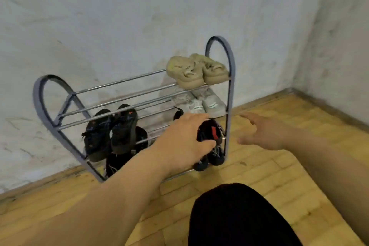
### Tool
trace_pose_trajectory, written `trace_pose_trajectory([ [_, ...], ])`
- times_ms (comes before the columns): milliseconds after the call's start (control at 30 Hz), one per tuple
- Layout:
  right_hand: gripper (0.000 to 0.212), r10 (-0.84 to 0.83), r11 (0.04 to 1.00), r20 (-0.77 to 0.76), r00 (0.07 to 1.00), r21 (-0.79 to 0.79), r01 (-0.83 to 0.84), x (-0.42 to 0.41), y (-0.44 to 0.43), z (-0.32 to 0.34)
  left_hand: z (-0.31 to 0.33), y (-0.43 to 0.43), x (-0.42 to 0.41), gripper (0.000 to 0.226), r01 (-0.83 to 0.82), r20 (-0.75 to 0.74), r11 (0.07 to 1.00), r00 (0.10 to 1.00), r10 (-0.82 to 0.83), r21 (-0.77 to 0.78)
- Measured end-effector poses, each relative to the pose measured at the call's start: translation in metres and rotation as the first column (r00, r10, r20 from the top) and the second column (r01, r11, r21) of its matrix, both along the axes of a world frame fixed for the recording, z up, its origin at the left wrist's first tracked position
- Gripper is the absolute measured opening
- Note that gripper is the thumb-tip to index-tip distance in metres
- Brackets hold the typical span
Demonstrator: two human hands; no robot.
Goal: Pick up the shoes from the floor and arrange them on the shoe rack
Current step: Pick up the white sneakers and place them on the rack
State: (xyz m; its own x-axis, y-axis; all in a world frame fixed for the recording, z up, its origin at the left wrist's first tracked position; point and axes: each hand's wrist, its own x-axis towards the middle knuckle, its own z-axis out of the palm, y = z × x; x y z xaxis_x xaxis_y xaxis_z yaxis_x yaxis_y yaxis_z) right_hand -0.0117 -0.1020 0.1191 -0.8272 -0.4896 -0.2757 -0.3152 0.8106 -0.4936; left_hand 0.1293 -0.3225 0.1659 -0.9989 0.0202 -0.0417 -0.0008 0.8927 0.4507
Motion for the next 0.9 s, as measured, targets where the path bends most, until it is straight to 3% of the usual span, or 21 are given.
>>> trace_pose_trajectory([
  [67,0.101,-0.174,0.984,0.002,0.985,-0.028,0.174,0.005,0.084,-0.025,-0.006,0.064,-0.035,0.08,0.223,0.095,0.974,0.971,-0.218,-0.049],
  [167,0.105,-0.426,0.905,0.033,0.904,0.037,0.425,0.028,0.206,-0.073,-0.032,0.179,-0.077,0.09,0.509,0.212,0.85,0.853,-0.478,-0.132],
  [233,0.106,-0.583,0.813,0.082,0.808,0.07,0.579,0.052,0.277,-0.106,-0.055,0.258,-0.092,0.092,0.619,0.277,0.766,0.778,-0.564,-0.177],
  [333,0.106,-0.768,0.641,0.137,0.626,0.17,0.749,0.092,0.366,-0.165,-0.093,0.353,-0.093,0.093,0.709,0.344,0.695,0.686,-0.641,-0.12],
  [467,0.116,-0.907,0.419,0.208,0.366,0.363,0.832,0.156,0.446,-0.252,-0.163,0.412,-0.075,0.09,0.68,0.384,0.733,0.674,-0.632,0.014],
  [567,0.121,-0.94,0.323,0.263,0.217,0.488,0.811,0.204,0.468,-0.312,-0.218,0.416,-0.072,0.094,0.675,0.473,0.738,0.65,-0.595,0.001],
  [633,0.121,-0.931,0.328,0.321,0.175,0.522,0.788,0.233,0.472,-0.345,-0.241,0.413,-0.076,0.1,0.654,0.507,0.756,0.657,-0.558,-0.016],
  [700,0.104,-0.926,0.324,0.341,0.159,0.508,0.798,0.253,0.47,-0.359,-0.252,0.411,-0.082,0.101,0.622,0.549,0.783,0.664,-0.508,-0.028],
  [767,0.081,-0.937,0.281,0.319,0.14,0.452,0.846,0.26,0.468,-0.358,-0.257,0.413,-0.087,0.099,0.596,0.554,0.802,0.68,-0.48,-0.037],
  [900,0.076,-0.943,0.173,0.331,0.038,0.39,0.904,0.249,0.464,-0.349,-0.262,0.424,-0.096,0.104,0.545,0.56,0.838,0.688,-0.462,0.023],
])
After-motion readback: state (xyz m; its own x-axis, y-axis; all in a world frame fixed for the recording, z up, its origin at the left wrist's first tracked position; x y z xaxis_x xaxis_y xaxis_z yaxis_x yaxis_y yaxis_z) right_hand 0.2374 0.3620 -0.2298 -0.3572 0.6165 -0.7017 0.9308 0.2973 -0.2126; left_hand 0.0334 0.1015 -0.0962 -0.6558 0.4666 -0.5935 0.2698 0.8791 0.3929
